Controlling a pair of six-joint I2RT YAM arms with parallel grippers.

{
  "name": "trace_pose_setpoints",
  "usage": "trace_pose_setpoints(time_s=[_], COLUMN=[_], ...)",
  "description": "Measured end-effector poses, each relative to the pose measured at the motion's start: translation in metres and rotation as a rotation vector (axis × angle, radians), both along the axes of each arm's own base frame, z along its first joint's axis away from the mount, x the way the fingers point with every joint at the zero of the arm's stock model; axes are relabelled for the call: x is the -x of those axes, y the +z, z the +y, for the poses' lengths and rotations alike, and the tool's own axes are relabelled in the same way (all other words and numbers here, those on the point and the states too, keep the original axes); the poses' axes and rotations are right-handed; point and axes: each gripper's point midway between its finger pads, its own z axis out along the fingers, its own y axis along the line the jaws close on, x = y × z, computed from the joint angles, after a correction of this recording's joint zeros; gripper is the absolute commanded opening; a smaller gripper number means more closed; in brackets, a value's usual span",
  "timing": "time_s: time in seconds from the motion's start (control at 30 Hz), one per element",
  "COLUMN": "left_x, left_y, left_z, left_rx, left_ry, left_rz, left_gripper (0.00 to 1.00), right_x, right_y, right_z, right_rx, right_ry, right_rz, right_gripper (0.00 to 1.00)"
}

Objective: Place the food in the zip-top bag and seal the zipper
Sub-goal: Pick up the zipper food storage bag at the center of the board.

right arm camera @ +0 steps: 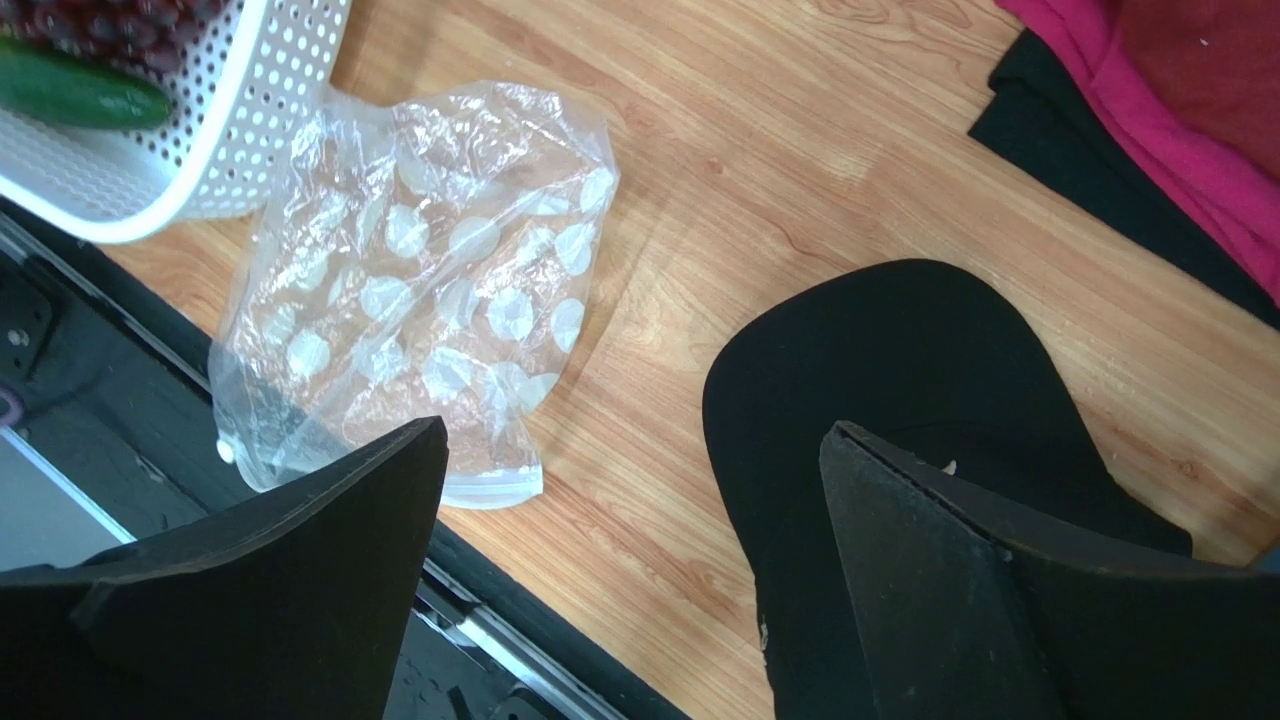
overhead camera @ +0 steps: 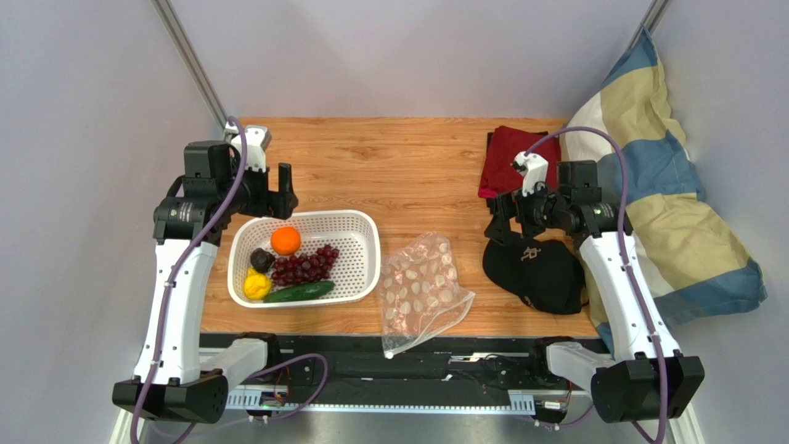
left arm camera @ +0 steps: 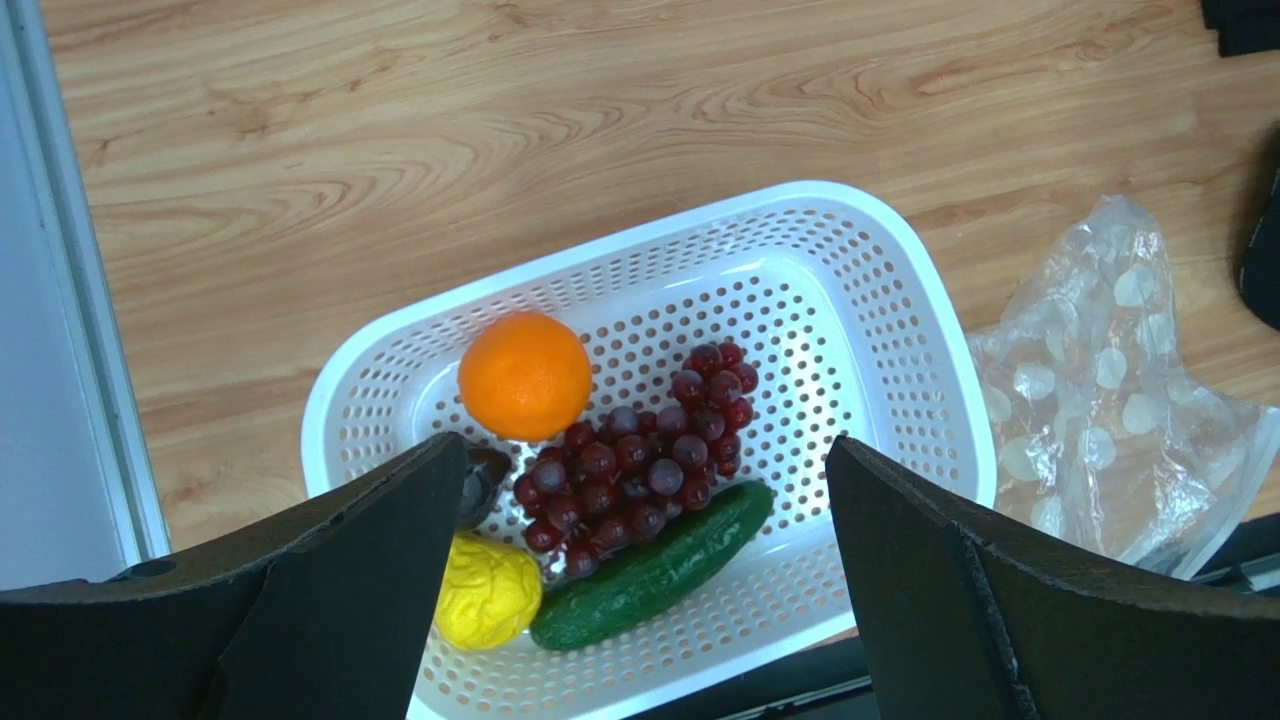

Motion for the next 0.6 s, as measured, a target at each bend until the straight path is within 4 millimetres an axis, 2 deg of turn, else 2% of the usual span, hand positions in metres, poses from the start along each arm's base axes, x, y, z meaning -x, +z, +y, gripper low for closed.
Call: trace_pose_setpoints(time_s=[0.33,0.5,0.6], left_x=[0.007,0.008,0.013], left_y=[0.011,0.020,0.026], left_z=[-0.002,-0.001,-0.001], left_rx=[0.047,0.053,0.054], left_ry=[0.038,0.042,0.041], left_rz=[-0.031,-0.075,-0.118], left_gripper=[0.99,0.99,0.99], right_x=[0.003,-0.011,-0.013], right_y=[-0.007,0.006,0.018], right_z=[0.024,0.027,0.034], right_rx=[0.158,0.186,0.181], right_ry=[0.170,0.188,0.254], right_rz=[-0.088,-0.195,-0.253], right_gripper=[1.00,1.00,1.00])
